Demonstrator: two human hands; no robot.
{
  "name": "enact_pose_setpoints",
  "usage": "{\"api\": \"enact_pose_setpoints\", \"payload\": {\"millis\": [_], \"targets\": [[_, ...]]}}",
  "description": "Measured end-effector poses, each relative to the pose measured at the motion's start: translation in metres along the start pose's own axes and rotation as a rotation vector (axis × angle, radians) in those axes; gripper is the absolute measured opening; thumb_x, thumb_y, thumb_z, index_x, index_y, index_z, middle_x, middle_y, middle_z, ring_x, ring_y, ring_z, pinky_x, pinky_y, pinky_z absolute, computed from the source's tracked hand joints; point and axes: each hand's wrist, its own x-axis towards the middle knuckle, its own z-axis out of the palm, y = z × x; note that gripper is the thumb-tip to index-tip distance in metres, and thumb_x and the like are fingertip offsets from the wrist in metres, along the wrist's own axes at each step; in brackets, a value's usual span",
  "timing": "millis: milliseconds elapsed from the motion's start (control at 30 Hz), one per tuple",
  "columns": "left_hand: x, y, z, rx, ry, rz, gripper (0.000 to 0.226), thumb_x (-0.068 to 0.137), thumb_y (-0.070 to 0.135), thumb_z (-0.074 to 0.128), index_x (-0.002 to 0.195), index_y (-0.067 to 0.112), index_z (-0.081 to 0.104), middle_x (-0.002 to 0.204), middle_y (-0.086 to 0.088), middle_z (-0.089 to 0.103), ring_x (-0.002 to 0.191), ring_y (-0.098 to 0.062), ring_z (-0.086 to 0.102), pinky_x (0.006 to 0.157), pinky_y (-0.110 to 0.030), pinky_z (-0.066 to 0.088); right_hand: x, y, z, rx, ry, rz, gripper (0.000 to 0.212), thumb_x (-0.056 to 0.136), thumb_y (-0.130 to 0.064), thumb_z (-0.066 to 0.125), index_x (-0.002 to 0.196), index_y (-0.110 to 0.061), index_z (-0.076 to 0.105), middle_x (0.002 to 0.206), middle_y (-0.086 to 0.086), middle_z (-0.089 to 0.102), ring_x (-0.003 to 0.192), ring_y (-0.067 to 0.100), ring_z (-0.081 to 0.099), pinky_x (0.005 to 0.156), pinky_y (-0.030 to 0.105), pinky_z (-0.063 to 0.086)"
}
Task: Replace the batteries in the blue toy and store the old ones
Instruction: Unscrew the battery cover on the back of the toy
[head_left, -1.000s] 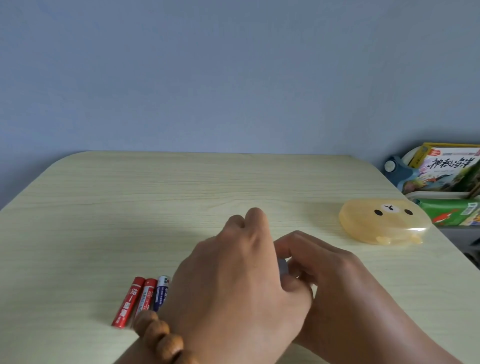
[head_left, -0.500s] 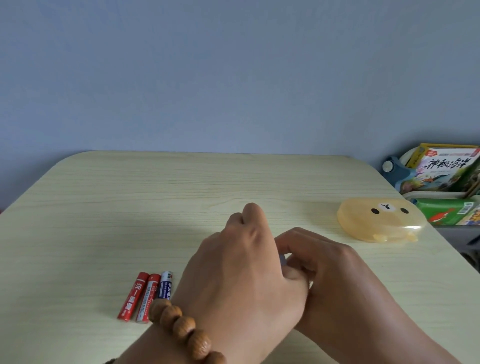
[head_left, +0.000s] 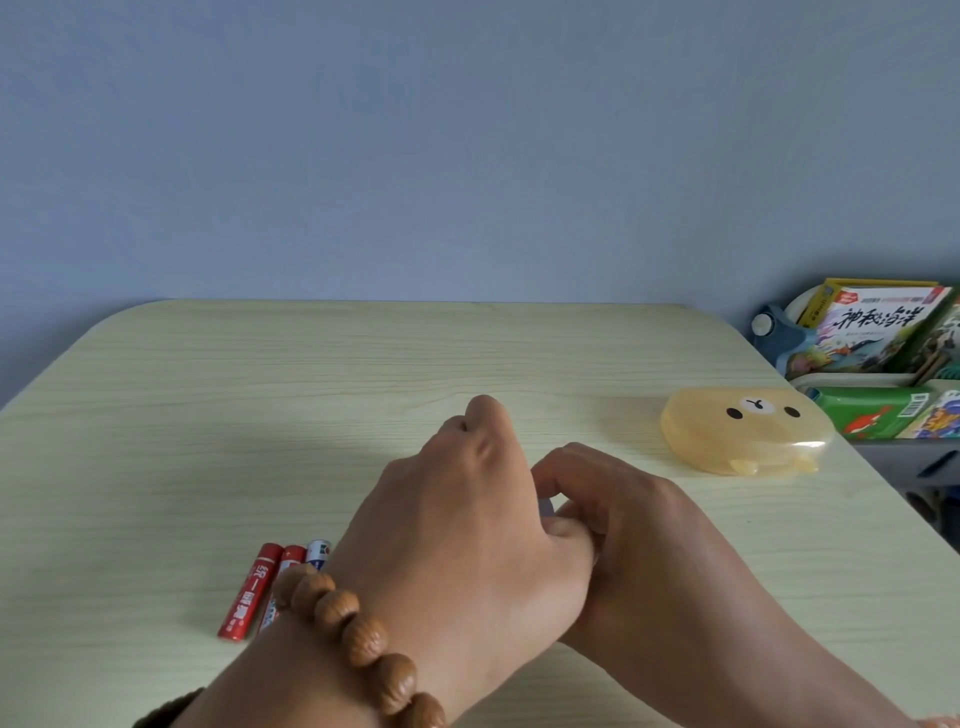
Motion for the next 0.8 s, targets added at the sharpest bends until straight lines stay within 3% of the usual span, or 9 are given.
{"api": "enact_pose_setpoints", "payload": {"millis": [100, 267, 467, 567, 700, 800], "targets": [[0.0007, -0.0001, 0.0009, 0.007, 0.007, -0.004, 0.026, 0.082, 0.047, 0.049, 0.081, 0.028, 0.032, 0.084, 0.011, 0.050, 0.077, -0.010, 0.052, 0.051, -0.019, 0.030, 0.0008, 0.0017, 0.0001, -0.025, -0.002, -0.009, 0.025, 0.049, -0.045, 0.063, 0.073, -0.046, 0.055, 0.085, -0.020, 0.063, 0.068, -0.003, 0.061, 0.054, 0.004, 0.039], [-0.0010, 0.0011, 0.0016, 0.016, -0.003, -0.030, 0.029, 0.080, 0.051, 0.049, 0.083, 0.030, 0.030, 0.087, 0.013, 0.049, 0.078, -0.008, 0.052, 0.052, -0.019, 0.032, 0.0011, 0.0063, 0.0002, -0.096, 0.007, -0.036, 0.038, 0.049, -0.054, 0.055, 0.084, -0.041, 0.058, 0.087, -0.017, 0.061, 0.074, 0.008, 0.061, 0.055, 0.014, 0.038], [-0.0070, 0.0089, 0.0001, 0.025, -0.018, -0.080, 0.028, 0.080, 0.047, 0.047, 0.080, 0.029, 0.025, 0.085, 0.012, 0.044, 0.072, -0.004, 0.048, 0.049, -0.020, 0.028, -0.0001, 0.0064, -0.0037, -0.131, -0.034, -0.097, 0.019, 0.062, -0.036, 0.056, 0.079, -0.043, 0.051, 0.081, -0.015, 0.058, 0.075, 0.010, 0.060, 0.057, 0.019, 0.046], [-0.0060, 0.0087, 0.0030, 0.005, -0.024, -0.058, 0.027, 0.083, 0.044, 0.045, 0.080, 0.027, 0.024, 0.085, 0.010, 0.042, 0.072, -0.008, 0.049, 0.052, -0.023, 0.033, -0.0011, 0.0075, -0.0021, -0.125, -0.027, -0.106, 0.029, 0.065, -0.021, 0.060, 0.077, -0.045, 0.050, 0.077, -0.019, 0.054, 0.075, 0.009, 0.059, 0.059, 0.015, 0.041], [-0.0056, 0.0081, 0.0049, -0.011, -0.019, -0.033, 0.029, 0.083, 0.043, 0.046, 0.089, 0.026, 0.023, 0.086, 0.009, 0.046, 0.074, -0.011, 0.052, 0.057, -0.026, 0.038, -0.0023, 0.0087, 0.0001, -0.129, -0.011, -0.111, 0.033, 0.064, -0.018, 0.060, 0.076, -0.045, 0.046, 0.073, -0.019, 0.051, 0.069, 0.009, 0.057, 0.059, 0.015, 0.037], [-0.0064, 0.0081, 0.0028, -0.014, -0.013, -0.053, 0.031, 0.081, 0.044, 0.047, 0.090, 0.028, 0.022, 0.085, 0.009, 0.050, 0.073, -0.009, 0.054, 0.053, -0.023, 0.036, -0.0027, 0.0084, -0.0021, -0.130, -0.023, -0.116, 0.034, 0.063, -0.023, 0.062, 0.078, -0.049, 0.045, 0.075, -0.017, 0.053, 0.074, 0.011, 0.058, 0.058, 0.013, 0.040]]}}
